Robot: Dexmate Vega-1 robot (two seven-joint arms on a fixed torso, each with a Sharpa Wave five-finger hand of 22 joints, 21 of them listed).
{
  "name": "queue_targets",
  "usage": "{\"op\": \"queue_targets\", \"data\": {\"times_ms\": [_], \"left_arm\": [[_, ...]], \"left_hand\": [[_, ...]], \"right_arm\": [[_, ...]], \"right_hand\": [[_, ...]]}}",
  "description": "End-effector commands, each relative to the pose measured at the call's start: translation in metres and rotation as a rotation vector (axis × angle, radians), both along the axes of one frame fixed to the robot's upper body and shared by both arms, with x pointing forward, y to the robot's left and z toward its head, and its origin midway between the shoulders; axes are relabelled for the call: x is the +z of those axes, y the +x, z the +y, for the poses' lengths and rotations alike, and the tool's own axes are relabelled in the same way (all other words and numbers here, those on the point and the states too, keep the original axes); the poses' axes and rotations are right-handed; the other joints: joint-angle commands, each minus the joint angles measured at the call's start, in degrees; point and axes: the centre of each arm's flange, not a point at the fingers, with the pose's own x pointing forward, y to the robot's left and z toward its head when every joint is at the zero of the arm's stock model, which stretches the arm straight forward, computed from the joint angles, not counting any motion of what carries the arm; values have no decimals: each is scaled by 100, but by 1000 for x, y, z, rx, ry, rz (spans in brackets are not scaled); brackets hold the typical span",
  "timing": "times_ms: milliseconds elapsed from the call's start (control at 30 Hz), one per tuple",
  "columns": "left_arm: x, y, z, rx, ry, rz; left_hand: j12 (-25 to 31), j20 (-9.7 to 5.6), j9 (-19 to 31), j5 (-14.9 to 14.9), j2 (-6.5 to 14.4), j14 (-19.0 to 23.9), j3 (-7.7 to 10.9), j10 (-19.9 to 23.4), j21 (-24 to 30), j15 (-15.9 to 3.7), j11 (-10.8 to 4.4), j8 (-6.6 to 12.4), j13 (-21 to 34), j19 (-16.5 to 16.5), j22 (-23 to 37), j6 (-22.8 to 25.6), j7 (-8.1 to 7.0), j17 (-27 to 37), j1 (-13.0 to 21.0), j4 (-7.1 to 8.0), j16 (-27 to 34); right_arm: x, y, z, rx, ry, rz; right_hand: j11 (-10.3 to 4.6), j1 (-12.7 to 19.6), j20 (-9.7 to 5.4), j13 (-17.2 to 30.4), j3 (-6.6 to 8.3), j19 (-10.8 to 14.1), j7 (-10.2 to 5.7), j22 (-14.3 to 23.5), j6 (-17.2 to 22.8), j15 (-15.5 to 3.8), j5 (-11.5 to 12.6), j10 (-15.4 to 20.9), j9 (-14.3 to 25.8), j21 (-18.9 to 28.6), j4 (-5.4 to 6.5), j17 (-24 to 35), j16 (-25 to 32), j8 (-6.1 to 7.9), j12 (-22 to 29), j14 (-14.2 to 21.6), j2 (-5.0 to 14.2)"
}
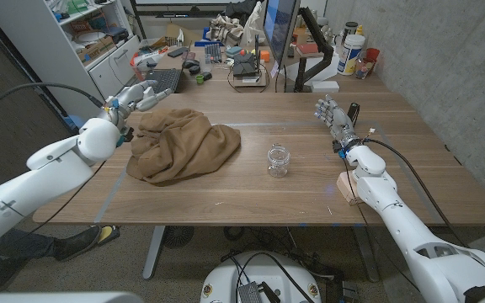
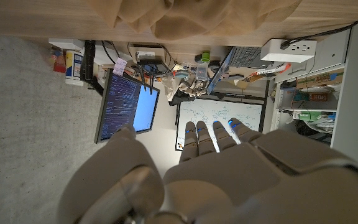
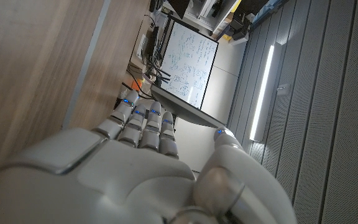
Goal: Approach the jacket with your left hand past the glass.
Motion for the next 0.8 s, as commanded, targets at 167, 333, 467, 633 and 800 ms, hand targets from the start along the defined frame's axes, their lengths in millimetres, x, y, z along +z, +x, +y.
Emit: {"op": "queue_targets", "data": {"times_ms": [167,333,467,633,800], "left_arm": [[-3,9,-10,47,70,25],[-8,12,-11,63,77,37],[-13,15,-12,67,78,49],[-19,19,-13,60,68,60],[-27,24,-14,47,51,69]], "left_hand": [[3,50,8,48,17,39,-2,35,32,11,-54,24,19,-13,29,59,-19,13,102,-38,28],[-7,70,9,51,19,44,-4,15,34,7,-60,19,19,-8,30,55,-24,14,113,-43,29],[-8,78,9,53,20,42,-5,13,34,5,-39,17,19,-6,31,53,-28,15,122,-47,27],[-6,84,10,55,22,50,-8,23,36,10,-48,16,20,-2,32,61,-41,16,134,-53,29],[-2,88,10,57,23,50,-10,36,37,5,-49,17,20,-1,33,68,-48,16,141,-56,27]], "right_arm": [[2,-4,-3,-14,-2,-8],[1,-5,-3,-16,-6,-9],[2,-6,-4,-17,-5,-13],[2,-7,-4,-17,-5,-18],[2,-7,-4,-17,-6,-19]], "right_hand": [[-1,-29,5,23,-21,49,19,10,47,17,23,53,11,-28,-13,-1,19,31,20,53,0],[0,-30,2,23,-24,55,19,10,49,16,24,62,11,-36,-15,-1,17,31,22,53,-1],[-7,-32,4,23,-26,58,15,11,49,21,24,71,11,-45,-16,0,18,30,24,58,0],[-2,-35,9,23,-28,65,16,11,53,16,24,69,11,-51,-17,0,19,31,22,64,1],[0,-36,8,23,-30,69,13,11,52,5,24,77,11,-61,-19,0,20,29,24,70,2]]}}
